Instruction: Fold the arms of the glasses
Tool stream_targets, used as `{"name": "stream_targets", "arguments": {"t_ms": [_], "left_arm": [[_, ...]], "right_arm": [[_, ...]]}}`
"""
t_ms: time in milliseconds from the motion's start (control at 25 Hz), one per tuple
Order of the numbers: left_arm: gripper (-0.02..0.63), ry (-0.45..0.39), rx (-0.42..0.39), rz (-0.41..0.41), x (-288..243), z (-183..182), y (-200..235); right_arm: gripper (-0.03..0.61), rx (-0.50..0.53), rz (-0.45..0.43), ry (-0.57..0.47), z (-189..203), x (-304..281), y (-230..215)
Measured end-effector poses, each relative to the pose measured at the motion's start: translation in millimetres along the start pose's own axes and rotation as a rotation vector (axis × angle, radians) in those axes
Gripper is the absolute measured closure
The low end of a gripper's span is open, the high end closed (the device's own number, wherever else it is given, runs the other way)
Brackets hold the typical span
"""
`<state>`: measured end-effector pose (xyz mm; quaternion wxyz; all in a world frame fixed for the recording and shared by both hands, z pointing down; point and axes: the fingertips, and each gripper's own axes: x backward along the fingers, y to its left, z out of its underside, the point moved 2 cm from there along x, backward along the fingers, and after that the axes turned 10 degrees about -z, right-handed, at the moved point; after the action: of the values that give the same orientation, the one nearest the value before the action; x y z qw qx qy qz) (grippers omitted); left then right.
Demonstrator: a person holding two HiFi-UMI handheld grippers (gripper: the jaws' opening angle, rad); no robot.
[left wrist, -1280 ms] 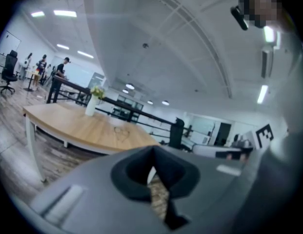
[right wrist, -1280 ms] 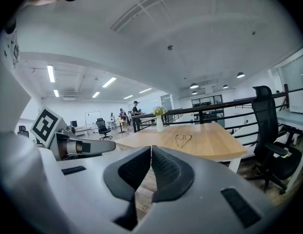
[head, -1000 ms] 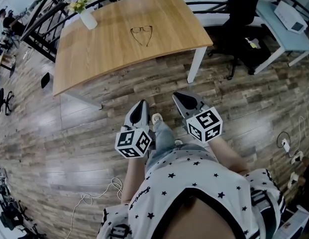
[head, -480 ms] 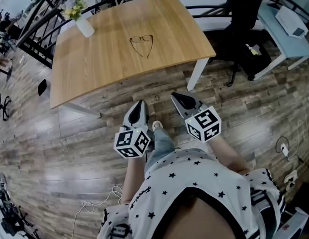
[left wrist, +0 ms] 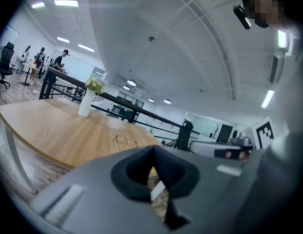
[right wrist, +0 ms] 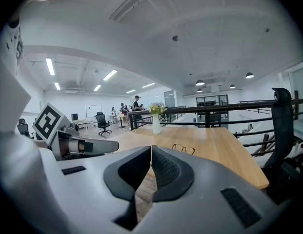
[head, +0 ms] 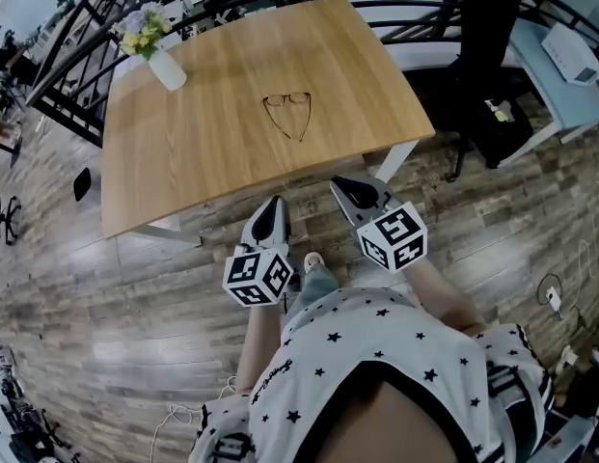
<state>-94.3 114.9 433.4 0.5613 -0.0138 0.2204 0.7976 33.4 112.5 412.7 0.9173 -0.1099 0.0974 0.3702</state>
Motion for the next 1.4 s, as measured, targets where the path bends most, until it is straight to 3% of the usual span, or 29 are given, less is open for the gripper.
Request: {"name": "stream_targets", "arguments": {"t_ms": [840, 1400], "left_arm": [[0.607, 0.055, -0.012, 0.034, -97, -47, 80], [0.607, 0.086, 0.009, 0.032, -140, -57, 97]], "right_arm": [[0.56, 0.0, 0.036, 0.027, -35, -122, -55], [0.56, 0.043, 0.062, 0.128, -33, -159, -108]]}}
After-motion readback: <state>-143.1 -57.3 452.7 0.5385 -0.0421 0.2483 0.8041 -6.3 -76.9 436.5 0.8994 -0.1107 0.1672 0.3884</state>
